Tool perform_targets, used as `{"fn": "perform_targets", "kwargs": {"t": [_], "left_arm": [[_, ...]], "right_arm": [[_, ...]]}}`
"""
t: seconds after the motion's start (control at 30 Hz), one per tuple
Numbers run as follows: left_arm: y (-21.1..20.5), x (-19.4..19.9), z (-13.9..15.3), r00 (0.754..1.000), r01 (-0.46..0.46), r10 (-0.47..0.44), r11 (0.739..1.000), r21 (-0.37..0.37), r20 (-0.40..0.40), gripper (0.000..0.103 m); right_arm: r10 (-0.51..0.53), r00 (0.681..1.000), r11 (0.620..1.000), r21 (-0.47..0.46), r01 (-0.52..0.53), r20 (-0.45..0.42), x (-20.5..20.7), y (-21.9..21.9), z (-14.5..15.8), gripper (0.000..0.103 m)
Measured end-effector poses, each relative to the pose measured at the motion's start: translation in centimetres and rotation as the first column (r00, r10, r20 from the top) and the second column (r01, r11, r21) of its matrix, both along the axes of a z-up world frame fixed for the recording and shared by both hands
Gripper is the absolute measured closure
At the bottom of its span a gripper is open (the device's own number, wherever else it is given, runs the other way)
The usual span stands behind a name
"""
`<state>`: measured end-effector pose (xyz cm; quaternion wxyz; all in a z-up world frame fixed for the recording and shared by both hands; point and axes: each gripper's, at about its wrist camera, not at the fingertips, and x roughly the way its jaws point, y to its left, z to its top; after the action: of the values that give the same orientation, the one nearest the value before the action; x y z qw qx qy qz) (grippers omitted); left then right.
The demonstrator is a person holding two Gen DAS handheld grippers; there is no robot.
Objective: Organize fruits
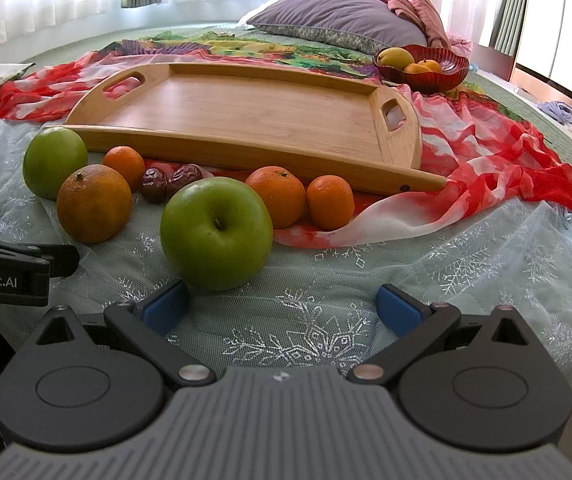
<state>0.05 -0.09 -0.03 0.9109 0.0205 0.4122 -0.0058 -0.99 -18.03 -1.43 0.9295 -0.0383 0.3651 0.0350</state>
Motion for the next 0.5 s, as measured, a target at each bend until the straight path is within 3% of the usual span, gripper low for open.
{"fn": "perform_targets", "kwargs": {"t": [0.5], "left_arm": [[-0.01, -0.01, 0.0, 1.0, 0.0, 0.0, 1.0, 0.001, 0.001, 0.0]], "right_arm": [[-0.001, 1.0, 1.0, 0.0, 0.001, 0.005, -0.05, -0.02, -0.02, 0.0]]}}
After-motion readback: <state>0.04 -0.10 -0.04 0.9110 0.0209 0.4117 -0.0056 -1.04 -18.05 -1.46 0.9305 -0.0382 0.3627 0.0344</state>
